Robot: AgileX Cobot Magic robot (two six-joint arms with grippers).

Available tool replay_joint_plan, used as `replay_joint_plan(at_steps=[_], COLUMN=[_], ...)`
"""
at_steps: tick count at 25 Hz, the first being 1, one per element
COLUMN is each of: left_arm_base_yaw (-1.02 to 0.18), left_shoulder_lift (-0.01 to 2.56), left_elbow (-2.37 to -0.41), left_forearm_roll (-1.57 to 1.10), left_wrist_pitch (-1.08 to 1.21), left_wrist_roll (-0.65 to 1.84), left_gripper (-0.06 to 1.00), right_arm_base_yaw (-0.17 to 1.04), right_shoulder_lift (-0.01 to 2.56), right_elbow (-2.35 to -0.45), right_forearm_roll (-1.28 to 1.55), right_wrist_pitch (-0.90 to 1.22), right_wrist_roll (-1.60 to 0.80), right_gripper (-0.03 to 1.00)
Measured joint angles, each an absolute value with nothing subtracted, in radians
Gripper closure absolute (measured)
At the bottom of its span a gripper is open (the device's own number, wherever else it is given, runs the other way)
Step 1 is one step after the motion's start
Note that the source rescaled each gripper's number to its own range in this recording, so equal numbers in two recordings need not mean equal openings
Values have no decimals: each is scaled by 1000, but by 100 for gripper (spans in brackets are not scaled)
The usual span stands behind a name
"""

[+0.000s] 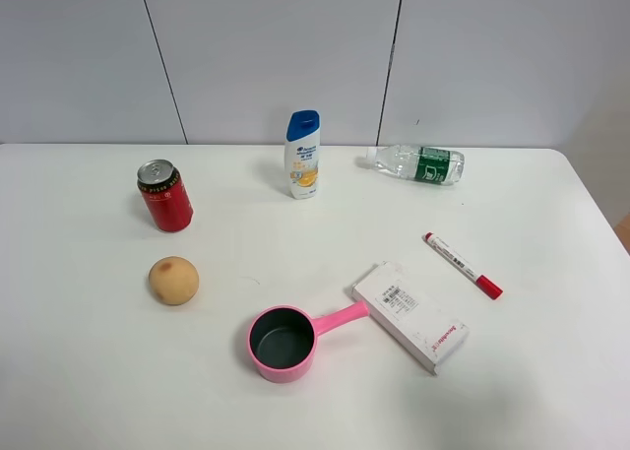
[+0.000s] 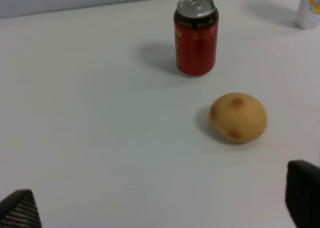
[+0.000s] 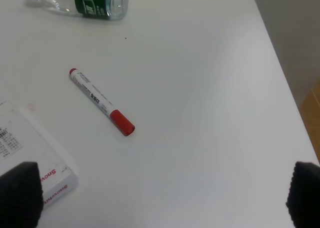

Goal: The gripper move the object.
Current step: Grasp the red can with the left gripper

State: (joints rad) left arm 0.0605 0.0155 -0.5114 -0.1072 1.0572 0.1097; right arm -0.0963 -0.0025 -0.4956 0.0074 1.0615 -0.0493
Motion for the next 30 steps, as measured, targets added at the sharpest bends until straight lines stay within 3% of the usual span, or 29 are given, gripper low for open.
replay_joint_plan(at_steps=[6,20,30], left_arm_base_yaw=[61,61,61], left_shoulder_lift=[261,979,1337], left_elbow=[-551,-998,-1285], left_forearm_roll=[-157,-217,-152], left_wrist_pitch=[1058,1144,1159], left_wrist_roll=[106,66,68], left_gripper=[-6,-6,-6], right_arm_base_yaw=[-96,-96,-96], right_shoulder_lift=[-3,-3,-3], right_elbow=[-496,-496,-496], right_forearm_roll=[7,7,7], right_wrist_pitch=[1062,1062,1062], right_wrist_roll=[-49,-48,-48], right_gripper=[-3,-3,-3])
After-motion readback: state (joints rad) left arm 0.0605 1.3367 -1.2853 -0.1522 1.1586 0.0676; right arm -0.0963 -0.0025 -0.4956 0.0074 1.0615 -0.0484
